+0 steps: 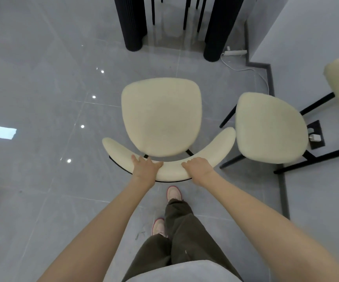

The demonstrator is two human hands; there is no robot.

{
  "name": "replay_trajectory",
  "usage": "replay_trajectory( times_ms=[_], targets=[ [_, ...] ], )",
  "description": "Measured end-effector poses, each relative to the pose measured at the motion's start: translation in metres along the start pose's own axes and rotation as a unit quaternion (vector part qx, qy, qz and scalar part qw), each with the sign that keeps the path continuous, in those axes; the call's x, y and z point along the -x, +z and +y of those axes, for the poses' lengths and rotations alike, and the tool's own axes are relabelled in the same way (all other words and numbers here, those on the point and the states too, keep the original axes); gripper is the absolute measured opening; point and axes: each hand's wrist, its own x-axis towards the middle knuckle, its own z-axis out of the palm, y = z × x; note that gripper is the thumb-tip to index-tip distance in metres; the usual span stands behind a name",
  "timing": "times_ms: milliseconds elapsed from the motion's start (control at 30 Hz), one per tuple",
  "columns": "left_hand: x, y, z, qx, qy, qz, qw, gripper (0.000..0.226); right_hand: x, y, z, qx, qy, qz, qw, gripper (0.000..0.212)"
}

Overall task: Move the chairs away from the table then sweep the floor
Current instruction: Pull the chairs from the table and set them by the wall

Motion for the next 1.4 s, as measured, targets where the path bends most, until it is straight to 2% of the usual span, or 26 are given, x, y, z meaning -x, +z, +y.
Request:
replay_trajectory(
  times_ms=[333,433,733,867,967,1100,1200,1400],
  targets=[
    [0.052,0.024,0.049,0.006,0.033,0.017,0.999,0.059,0.066,0.037,-0.007,-0.02,0.037,-0.021,0.999,0.044],
    [0.062,0.025,0.07,0.02,0.045,0.022,0.999,0.053,0.084,0.044,0.005,-0.02,0.036,-0.024,0.999,0.04],
    [0.082,0.015,0.152,0.073,0.074,-0.02,0.994,0.056,0.13,0.075,0.058,0.003,0.034,-0.025,0.999,0.04],
    [0.095,0.016,0.198,0.091,0.121,-0.003,0.988,0.06,0.163,0.102,0.083,-0.004,0.05,-0.037,0.998,0.039],
    [0.1,0.017,0.22,0.101,0.144,0.009,0.984,0.059,0.182,0.12,0.093,-0.015,0.067,-0.015,0.997,0.042],
    [0.101,0.022,0.212,0.146,0.166,0.013,0.975,0.062,0.19,0.132,0.088,-0.04,0.091,0.055,0.994,0.044],
    [0.105,0.031,0.189,0.159,0.189,0.027,0.969,0.065,0.196,0.132,0.07,-0.042,0.117,0.07,0.99,0.051],
    [0.095,0.045,0.127,0.084,0.255,0.019,0.963,0.064,0.185,0.124,0.011,-0.091,0.13,0.064,0.985,0.06]
  ],
)
